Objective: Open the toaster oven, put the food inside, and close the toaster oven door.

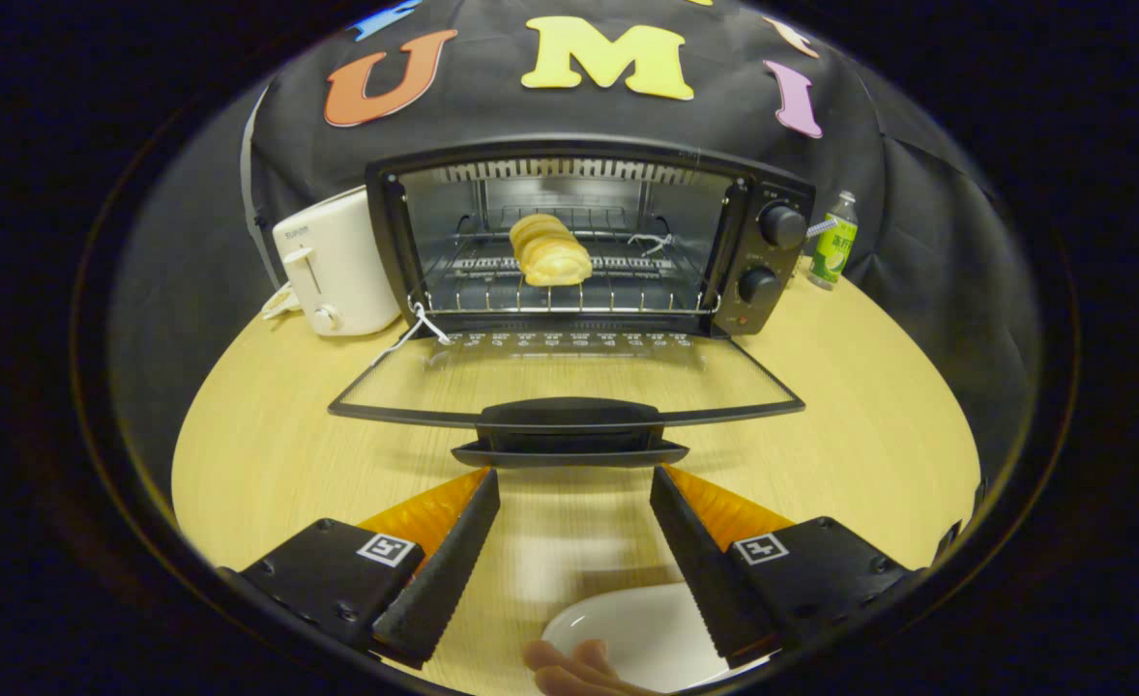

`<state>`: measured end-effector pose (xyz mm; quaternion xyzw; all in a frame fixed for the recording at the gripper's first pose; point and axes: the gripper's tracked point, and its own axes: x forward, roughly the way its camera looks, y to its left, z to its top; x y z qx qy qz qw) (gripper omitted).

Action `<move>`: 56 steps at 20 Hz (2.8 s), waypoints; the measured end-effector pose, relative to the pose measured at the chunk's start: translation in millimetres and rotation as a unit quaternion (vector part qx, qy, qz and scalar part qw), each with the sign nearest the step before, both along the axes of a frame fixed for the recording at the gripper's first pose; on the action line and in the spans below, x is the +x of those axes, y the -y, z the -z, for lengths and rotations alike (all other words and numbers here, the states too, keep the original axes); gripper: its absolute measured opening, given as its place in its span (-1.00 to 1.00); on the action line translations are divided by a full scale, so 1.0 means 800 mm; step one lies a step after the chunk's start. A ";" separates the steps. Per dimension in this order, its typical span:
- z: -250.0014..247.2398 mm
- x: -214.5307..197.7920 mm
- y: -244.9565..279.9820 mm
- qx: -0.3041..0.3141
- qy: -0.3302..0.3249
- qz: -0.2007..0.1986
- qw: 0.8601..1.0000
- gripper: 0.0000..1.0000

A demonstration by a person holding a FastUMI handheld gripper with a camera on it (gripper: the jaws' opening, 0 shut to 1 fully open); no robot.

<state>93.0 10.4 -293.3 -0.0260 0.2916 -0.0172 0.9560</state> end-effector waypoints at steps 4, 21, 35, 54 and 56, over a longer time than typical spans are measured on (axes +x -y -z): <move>-0.031 0.001 -0.003 0.011 0.039 -0.004 0.999 1.00; -0.114 0.034 0.008 0.007 0.137 -0.015 0.990 1.00; -0.276 -0.055 0.023 0.034 0.252 -0.035 0.967 1.00; -0.437 -0.195 0.095 0.046 0.350 -0.039 0.935 1.00; -0.444 -0.207 0.095 0.040 0.356 -0.028 0.933 1.00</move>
